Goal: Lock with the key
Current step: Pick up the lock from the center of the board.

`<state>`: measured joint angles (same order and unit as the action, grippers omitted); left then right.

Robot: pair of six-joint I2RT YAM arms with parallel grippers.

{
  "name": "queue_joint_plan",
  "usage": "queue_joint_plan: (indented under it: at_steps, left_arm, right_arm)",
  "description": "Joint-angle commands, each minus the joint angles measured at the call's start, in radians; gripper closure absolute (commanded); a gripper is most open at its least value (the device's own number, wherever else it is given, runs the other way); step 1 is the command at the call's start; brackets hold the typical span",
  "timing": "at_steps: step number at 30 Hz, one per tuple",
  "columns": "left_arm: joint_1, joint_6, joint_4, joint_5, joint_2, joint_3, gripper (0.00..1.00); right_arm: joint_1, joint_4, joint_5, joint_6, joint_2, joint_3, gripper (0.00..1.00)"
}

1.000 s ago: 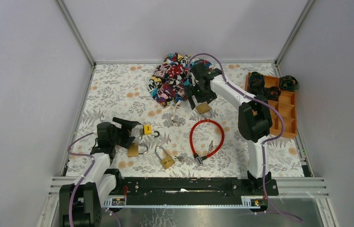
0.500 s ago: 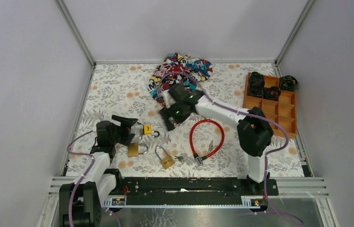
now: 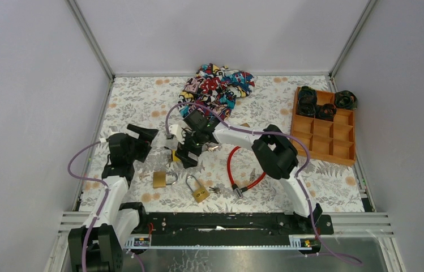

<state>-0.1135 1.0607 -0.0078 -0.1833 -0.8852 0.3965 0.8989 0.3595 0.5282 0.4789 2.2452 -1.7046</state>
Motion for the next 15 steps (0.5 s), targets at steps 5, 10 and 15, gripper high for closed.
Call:
queue_joint_plan:
  at_steps: [5,10,15]
  left_arm:
    - [-0.029,-0.198,-0.230,0.282,0.006,0.087,0.02]
    - [-0.035,-0.306,-0.228,0.336,0.007,0.117,0.02]
    - [-0.035,-0.407,-0.150,0.339,0.006,0.121,0.02]
  right_arm:
    - [0.034,-0.020,0.064,0.152,0.133,-0.200,0.01]
    - [0.044,0.017,0.039,0.182,0.157,-0.204,0.15]
    - [0.052,0.004,0.021,0.173,0.152,-0.191,0.53]
